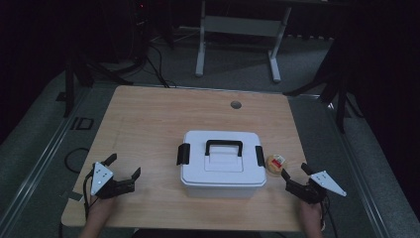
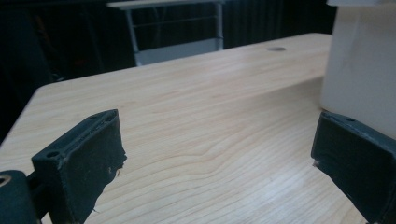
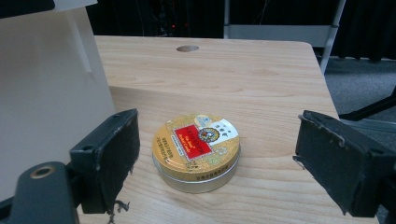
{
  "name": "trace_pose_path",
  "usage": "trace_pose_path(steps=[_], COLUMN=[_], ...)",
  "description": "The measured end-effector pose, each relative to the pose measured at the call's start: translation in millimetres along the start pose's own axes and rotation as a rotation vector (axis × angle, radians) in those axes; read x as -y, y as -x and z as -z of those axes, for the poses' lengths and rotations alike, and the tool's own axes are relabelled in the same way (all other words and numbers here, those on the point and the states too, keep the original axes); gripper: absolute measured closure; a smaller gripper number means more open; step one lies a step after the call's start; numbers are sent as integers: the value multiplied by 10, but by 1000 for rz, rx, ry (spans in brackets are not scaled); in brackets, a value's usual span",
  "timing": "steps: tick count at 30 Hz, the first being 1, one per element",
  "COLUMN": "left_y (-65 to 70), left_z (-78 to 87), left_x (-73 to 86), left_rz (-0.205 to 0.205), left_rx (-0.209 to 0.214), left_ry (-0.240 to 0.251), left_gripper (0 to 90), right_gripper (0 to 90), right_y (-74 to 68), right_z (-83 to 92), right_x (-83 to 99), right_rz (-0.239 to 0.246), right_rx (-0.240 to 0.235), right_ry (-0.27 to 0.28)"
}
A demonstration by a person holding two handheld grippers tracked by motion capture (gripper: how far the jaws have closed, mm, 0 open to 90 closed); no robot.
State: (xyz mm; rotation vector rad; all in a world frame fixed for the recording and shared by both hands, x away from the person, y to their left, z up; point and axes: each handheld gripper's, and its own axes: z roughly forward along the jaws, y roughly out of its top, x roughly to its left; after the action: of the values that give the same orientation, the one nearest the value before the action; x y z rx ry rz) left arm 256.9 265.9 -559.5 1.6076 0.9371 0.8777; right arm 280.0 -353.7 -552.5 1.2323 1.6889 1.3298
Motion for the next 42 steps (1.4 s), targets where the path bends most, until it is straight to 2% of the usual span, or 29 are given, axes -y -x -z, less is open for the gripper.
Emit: trace_pose_path(steps=[2,3,4,5,7,8,9,10,12,14,15,16,17,24,25,28,30,32,36,39,40,41,42], left_y=[9,12,12,2,-27,-40,-47,-47,-76,-88,-87,-87,-79,-24,-10,12,17,13,6,32,32,53,65], left_z=[-12,-26,-26,-72,-123,-144,-162,-162,-209,-223,-236,-236,-260,-336,-340,-347,-348,-350,-351,-353,-353,-359,-359], left_x=[-40,-64,-64,-118,-135,-138,-139,-139,-161,-183,-212,-212,-240,-325,-333,-360,-384,-412,-473,-504,-504,-522,-533], left_rz=[-23,-27,-27,-61,-56,-69,-83,-83,-105,-121,-150,-150,-189,-312,-340,-381,-404,-406,-427,-487,-487,-514,-528], left_rx=[24,50,50,135,208,241,271,271,355,396,431,431,478,555,555,572,581,597,638,650,650,658,661], left_ry=[6,-2,-2,-40,-83,-106,-118,-118,-173,-196,-221,-221,-271,-419,-438,-494,-524,-554,-643,-712,-712,-753,-769], left_gripper=[17,17,17,17,17,17,17,17,17,27,27,29,29,28,28,28,28,28,29,30,30,30,30], right_gripper=[134,134,134,134,134,134,134,134,134,134,134,134,134,134,134,134,134,134,134,134,134,134,134], right_y=[1,1,1,3,4,4,4,4,1,-1,-1,-1,-1,-7,-7,-7,-6,-4,-2,-3,-3,-4,-3], right_z=[0,-1,-1,-1,-1,0,0,0,-1,-2,-2,-2,-3,-8,-8,-8,-7,-3,-1,-3,-3,-3,-3], right_x=[1,1,1,1,1,1,1,1,1,1,1,1,1,1,1,1,1,0,1,1,1,1,1], right_rz=[0,0,0,-1,-2,-2,-1,-1,0,1,1,1,1,7,7,8,7,7,2,3,3,3,3], right_rx=[1,1,1,2,-2,-3,-4,-4,-7,-7,-8,-8,-9,-13,-14,-16,-16,-11,-8,-8,-8,-7,-7], right_ry=[-1,-1,-1,-2,-2,-1,-1,-1,-2,-4,-4,-4,-5,-10,-10,-10,-10,-6,-4,-5,-5,-6,-5])
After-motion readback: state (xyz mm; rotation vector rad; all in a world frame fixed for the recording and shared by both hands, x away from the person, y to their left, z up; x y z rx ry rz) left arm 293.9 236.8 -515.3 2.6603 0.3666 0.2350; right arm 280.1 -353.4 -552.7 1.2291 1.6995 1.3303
